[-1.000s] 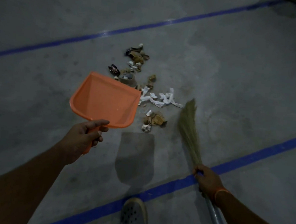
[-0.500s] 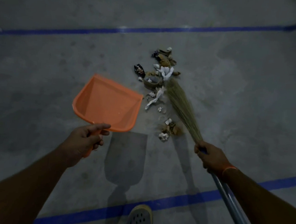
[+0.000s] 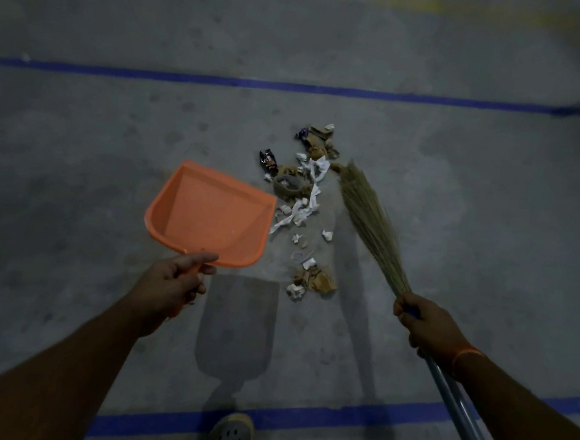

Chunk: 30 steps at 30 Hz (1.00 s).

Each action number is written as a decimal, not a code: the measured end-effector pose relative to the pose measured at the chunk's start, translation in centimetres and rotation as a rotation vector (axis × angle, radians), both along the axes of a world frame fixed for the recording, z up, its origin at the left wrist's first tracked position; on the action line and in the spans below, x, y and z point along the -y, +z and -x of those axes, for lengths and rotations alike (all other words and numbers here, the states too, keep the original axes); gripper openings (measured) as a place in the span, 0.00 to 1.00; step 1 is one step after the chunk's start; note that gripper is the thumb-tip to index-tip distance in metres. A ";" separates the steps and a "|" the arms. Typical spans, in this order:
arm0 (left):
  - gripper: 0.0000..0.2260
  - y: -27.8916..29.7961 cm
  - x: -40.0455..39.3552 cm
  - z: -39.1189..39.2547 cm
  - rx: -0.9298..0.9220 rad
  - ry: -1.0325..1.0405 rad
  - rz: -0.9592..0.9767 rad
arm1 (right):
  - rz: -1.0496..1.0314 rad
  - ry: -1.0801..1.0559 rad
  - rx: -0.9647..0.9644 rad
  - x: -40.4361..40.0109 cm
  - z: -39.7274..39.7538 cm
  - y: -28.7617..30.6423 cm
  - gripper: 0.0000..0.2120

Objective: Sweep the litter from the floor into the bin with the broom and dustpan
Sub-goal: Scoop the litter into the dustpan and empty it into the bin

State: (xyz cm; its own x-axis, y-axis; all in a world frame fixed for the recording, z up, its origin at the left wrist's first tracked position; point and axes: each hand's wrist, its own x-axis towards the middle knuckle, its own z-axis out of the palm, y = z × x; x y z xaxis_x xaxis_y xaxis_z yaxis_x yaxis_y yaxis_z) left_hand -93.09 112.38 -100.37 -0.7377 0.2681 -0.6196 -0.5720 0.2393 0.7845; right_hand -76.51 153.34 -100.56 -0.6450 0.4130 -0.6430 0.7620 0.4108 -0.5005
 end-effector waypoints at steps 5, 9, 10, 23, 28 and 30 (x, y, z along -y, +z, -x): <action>0.18 0.1 -6.2 -2.3 -0.039 0.056 -0.019 | 0.031 0.024 -0.036 -5.9 0.9 -1.2 0.12; 0.18 1.0 -11.7 -5.7 -0.039 0.164 -0.025 | 0.050 0.106 -0.051 -12.8 1.3 -0.6 0.11; 0.18 1.6 -13.2 -6.7 -0.041 0.196 -0.024 | 0.048 0.135 -0.050 -14.7 1.6 -0.2 0.11; 0.20 1.8 -25.7 -14.8 0.043 0.521 -0.010 | -0.047 0.596 -0.046 -30.1 13.9 2.9 0.10; 0.19 -2.1 -31.2 -13.0 0.029 0.614 -0.016 | -0.135 0.729 -0.050 -35.5 21.7 -0.2 0.09; 0.18 -4.2 -33.5 -12.4 0.024 0.640 -0.044 | -0.156 0.752 -0.063 -37.3 23.6 -1.7 0.09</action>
